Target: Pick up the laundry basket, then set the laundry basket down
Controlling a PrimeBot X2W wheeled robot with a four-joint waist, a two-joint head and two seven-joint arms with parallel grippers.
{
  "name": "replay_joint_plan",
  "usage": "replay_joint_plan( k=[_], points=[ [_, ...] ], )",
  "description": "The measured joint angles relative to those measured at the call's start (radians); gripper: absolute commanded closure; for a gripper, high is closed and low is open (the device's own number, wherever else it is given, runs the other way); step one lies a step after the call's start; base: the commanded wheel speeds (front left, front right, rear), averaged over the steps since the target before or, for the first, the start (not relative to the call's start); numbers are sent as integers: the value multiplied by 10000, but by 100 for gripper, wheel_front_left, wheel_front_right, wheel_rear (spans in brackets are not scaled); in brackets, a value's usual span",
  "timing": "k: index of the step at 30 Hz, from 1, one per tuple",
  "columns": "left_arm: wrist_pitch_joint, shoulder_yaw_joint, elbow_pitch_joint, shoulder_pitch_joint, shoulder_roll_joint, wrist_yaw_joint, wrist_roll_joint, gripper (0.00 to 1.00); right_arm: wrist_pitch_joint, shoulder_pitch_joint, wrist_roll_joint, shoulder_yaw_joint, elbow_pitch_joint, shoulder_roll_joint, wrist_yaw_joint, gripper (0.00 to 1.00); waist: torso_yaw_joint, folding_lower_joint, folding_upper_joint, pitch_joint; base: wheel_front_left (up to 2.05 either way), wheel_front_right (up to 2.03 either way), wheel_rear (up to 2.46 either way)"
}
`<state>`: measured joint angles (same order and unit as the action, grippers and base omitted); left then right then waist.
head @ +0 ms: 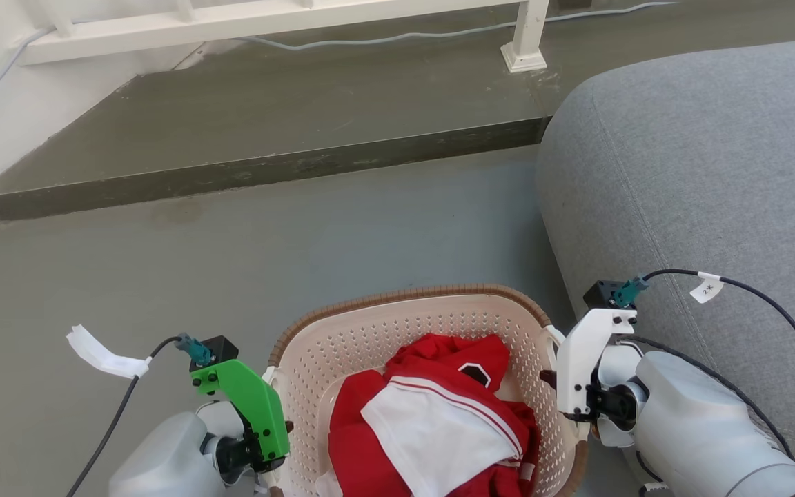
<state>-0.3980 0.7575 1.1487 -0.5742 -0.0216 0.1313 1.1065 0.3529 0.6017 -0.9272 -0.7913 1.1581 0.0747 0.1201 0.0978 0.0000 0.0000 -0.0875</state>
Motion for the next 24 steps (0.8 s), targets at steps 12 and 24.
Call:
replay_joint_plan(
  k=[12,24],
  points=[
    [25,169,46,-1,0,0,82,100,-4,0,-73,-159,12,4,-2,100,-19,0,0,-14,0,0,0],
    [531,165,-40,-528,0,0,81,100,-548,456,-148,-217,-217,165,-71,100,-8,0,0,-693,0,0,0]
  ],
)
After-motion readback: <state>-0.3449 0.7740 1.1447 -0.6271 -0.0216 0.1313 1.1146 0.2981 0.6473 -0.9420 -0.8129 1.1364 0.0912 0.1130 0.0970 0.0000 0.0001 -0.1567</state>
